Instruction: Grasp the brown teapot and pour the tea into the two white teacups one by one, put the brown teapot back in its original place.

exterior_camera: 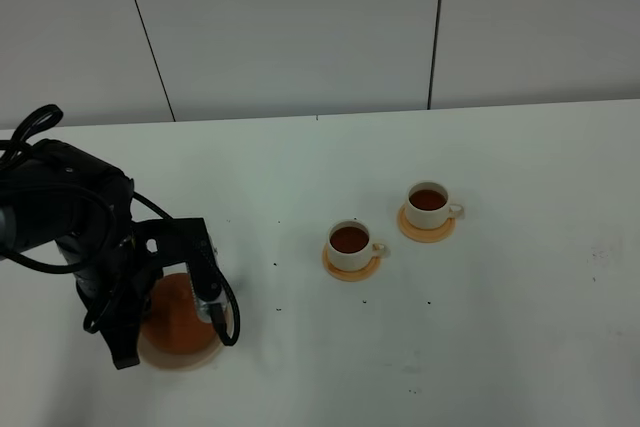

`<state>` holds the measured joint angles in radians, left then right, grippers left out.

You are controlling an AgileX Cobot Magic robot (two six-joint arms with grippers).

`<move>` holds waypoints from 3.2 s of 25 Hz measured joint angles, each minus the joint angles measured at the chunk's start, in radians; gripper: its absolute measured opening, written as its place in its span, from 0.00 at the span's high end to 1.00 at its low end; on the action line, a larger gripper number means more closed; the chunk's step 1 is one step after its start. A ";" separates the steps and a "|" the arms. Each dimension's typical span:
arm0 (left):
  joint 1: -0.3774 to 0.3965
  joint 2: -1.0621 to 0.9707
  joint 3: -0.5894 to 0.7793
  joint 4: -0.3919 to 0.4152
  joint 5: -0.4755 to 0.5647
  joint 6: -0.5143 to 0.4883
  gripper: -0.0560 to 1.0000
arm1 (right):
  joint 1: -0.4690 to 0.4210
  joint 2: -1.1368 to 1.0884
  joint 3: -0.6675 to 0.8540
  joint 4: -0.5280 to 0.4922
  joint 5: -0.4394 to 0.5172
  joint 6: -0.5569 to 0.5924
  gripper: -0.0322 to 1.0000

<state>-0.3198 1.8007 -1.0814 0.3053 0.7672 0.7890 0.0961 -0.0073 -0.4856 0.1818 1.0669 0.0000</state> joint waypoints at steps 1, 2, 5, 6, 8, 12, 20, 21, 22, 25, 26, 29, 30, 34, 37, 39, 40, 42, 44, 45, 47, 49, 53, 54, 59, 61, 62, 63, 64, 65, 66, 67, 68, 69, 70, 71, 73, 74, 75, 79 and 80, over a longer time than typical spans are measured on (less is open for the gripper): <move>0.000 0.000 0.000 0.000 -0.001 0.000 0.79 | 0.000 0.000 0.000 0.000 0.000 0.000 0.74; 0.000 0.000 0.000 -0.001 -0.001 0.000 0.79 | 0.000 0.000 0.000 0.000 0.000 0.000 0.74; 0.000 0.000 0.000 0.002 -0.001 -0.001 0.79 | 0.000 0.000 0.000 0.000 0.000 0.000 0.74; 0.000 0.000 0.000 0.002 -0.001 -0.001 0.79 | 0.000 0.000 0.000 0.000 0.000 0.000 0.74; 0.000 0.000 0.000 0.002 0.002 -0.006 0.79 | 0.000 0.000 0.000 0.000 0.000 0.000 0.74; 0.000 0.000 0.000 0.002 0.013 -0.005 0.79 | 0.000 0.000 0.000 0.000 0.000 0.000 0.74; 0.000 0.000 0.000 0.003 0.023 -0.005 0.79 | 0.000 0.000 0.000 0.000 0.000 0.000 0.74; 0.000 0.000 0.000 0.003 0.023 -0.005 0.79 | 0.000 0.000 0.000 0.000 0.000 0.000 0.74; 0.000 0.000 0.000 0.003 0.023 -0.005 0.79 | 0.000 0.000 0.000 0.000 0.000 0.000 0.74; 0.000 0.000 0.000 0.003 0.024 -0.005 0.79 | 0.000 0.000 0.000 0.000 0.000 0.000 0.74; 0.000 0.000 0.000 0.003 0.025 -0.005 0.79 | 0.000 0.000 0.000 0.000 0.000 0.000 0.74; 0.000 0.000 0.000 0.003 0.027 -0.005 0.79 | 0.000 0.000 0.000 0.000 0.000 0.000 0.74; 0.000 0.000 0.000 0.003 0.028 -0.005 0.79 | 0.000 0.000 0.000 0.000 0.000 0.000 0.74; 0.000 0.000 0.000 0.003 0.029 -0.011 0.79 | 0.000 0.000 0.000 0.000 0.000 0.000 0.74; 0.000 0.000 0.000 0.003 0.032 -0.012 0.79 | 0.000 0.000 0.000 0.000 0.000 0.000 0.74; 0.000 0.000 0.000 0.002 0.033 -0.018 0.79 | 0.000 0.000 0.000 0.000 0.000 0.000 0.74; 0.000 0.000 0.000 0.002 0.033 -0.022 0.79 | 0.000 0.000 0.000 0.000 0.000 0.000 0.74; 0.000 0.000 0.000 0.001 0.035 -0.030 0.79 | 0.000 0.000 0.000 0.000 0.000 0.000 0.74; 0.000 0.000 0.000 0.000 0.036 -0.035 0.79 | 0.000 0.000 0.000 0.000 0.000 0.000 0.74; 0.000 0.000 0.000 0.000 0.036 -0.036 0.79 | 0.000 0.000 0.000 0.000 0.000 0.000 0.74; 0.000 0.000 0.000 0.000 0.036 -0.037 0.79 | 0.000 0.000 0.000 0.000 0.000 0.000 0.74; 0.000 0.000 0.000 0.000 0.036 -0.048 0.79 | 0.000 0.000 0.000 0.000 0.000 0.000 0.74; 0.000 0.000 0.000 0.000 0.036 -0.076 0.79 | 0.000 0.000 0.000 0.000 0.000 0.000 0.74; 0.000 0.000 0.000 0.000 0.036 -0.084 0.79 | 0.000 0.000 0.000 0.000 0.000 0.000 0.74; 0.008 0.000 0.000 0.000 0.035 -0.127 0.76 | 0.000 0.000 0.000 0.000 0.000 0.000 0.74; 0.008 0.000 0.000 0.006 0.033 -0.132 0.71 | 0.000 0.000 0.000 0.000 0.000 0.000 0.74; 0.008 0.000 0.000 0.005 0.033 -0.134 0.68 | 0.000 0.000 0.000 0.000 0.000 0.000 0.74; 0.008 0.000 0.000 0.007 0.032 -0.135 0.66 | 0.000 0.000 0.000 0.000 0.000 0.000 0.74; 0.008 0.000 0.000 0.007 0.032 -0.136 0.63 | 0.000 0.000 0.000 0.000 0.000 0.000 0.74; 0.008 0.000 0.000 0.007 0.030 -0.138 0.61 | 0.000 0.000 0.000 0.000 0.000 0.000 0.74; 0.008 0.000 0.000 0.007 0.029 -0.140 0.60 | 0.000 0.000 0.000 0.000 0.000 0.000 0.74; 0.008 0.000 0.000 0.007 0.028 -0.142 0.59 | 0.000 0.000 0.000 0.000 0.000 0.000 0.74; 0.008 0.000 0.000 0.007 0.028 -0.146 0.59 | 0.000 0.000 0.000 0.000 0.000 0.000 0.74; 0.008 0.000 0.000 0.007 0.028 -0.150 0.58 | 0.000 0.000 0.000 0.000 0.000 0.000 0.74; 0.008 0.000 0.000 0.007 0.028 -0.155 0.58 | 0.000 0.000 0.000 0.000 0.000 0.000 0.74; 0.008 0.000 0.000 0.007 0.028 -0.164 0.58 | 0.000 0.000 0.000 0.000 0.000 0.000 0.74; 0.008 0.000 0.000 0.007 0.028 -0.165 0.58 | 0.000 0.000 0.000 0.000 0.000 0.000 0.74; 0.008 0.000 0.000 0.007 0.028 -0.166 0.58 | 0.000 0.000 0.000 0.000 0.000 0.000 0.74; 0.009 0.000 0.000 0.007 0.028 -0.169 0.58 | 0.000 0.000 0.000 0.000 0.000 0.000 0.74; 0.009 -0.001 0.000 0.007 0.028 -0.193 0.58 | 0.000 0.000 0.000 0.000 0.000 0.000 0.74; 0.009 -0.003 0.000 0.007 0.028 -0.199 0.58 | 0.000 0.000 0.000 0.000 0.000 0.000 0.74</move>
<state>-0.3111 1.7980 -1.0814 0.3119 0.7957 0.5896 0.0961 -0.0073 -0.4856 0.1818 1.0669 0.0000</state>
